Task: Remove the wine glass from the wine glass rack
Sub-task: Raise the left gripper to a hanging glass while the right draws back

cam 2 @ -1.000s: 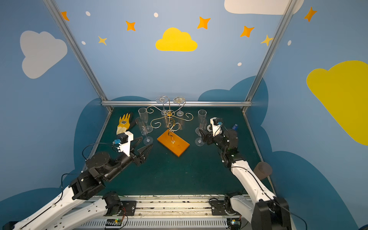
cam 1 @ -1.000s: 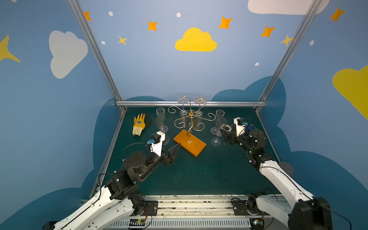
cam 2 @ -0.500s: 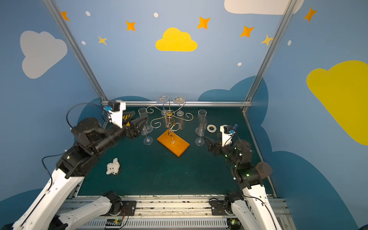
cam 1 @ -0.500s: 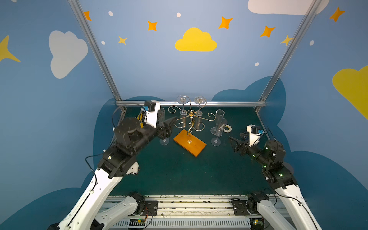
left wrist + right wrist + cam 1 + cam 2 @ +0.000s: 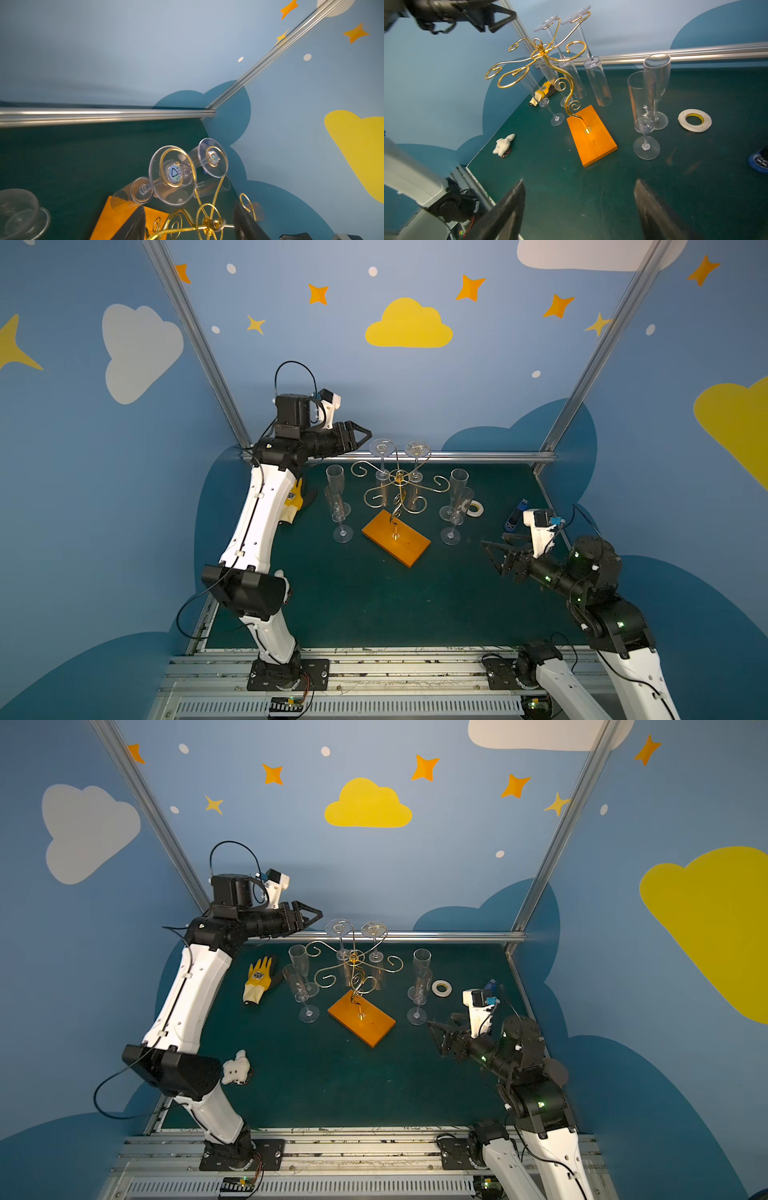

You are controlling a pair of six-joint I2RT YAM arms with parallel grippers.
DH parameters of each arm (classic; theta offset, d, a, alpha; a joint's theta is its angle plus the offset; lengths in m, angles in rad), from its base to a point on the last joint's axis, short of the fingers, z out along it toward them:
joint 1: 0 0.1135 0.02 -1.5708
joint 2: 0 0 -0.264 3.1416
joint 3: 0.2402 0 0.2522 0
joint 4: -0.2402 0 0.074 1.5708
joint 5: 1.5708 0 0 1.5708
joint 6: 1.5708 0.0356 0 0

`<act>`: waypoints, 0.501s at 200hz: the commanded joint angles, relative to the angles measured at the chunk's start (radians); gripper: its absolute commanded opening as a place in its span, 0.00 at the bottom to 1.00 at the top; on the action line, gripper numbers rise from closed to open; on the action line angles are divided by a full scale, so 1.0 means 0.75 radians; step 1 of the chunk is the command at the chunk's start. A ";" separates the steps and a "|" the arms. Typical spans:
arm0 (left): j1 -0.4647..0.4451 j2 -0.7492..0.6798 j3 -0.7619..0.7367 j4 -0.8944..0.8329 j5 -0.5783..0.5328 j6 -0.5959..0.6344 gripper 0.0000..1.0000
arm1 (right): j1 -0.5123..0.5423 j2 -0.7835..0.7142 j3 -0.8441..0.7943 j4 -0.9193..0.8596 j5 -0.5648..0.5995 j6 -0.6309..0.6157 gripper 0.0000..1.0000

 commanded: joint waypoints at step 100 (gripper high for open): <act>0.003 0.255 0.158 -0.017 0.217 -0.093 0.57 | 0.010 -0.012 0.058 -0.226 -0.037 -0.077 0.81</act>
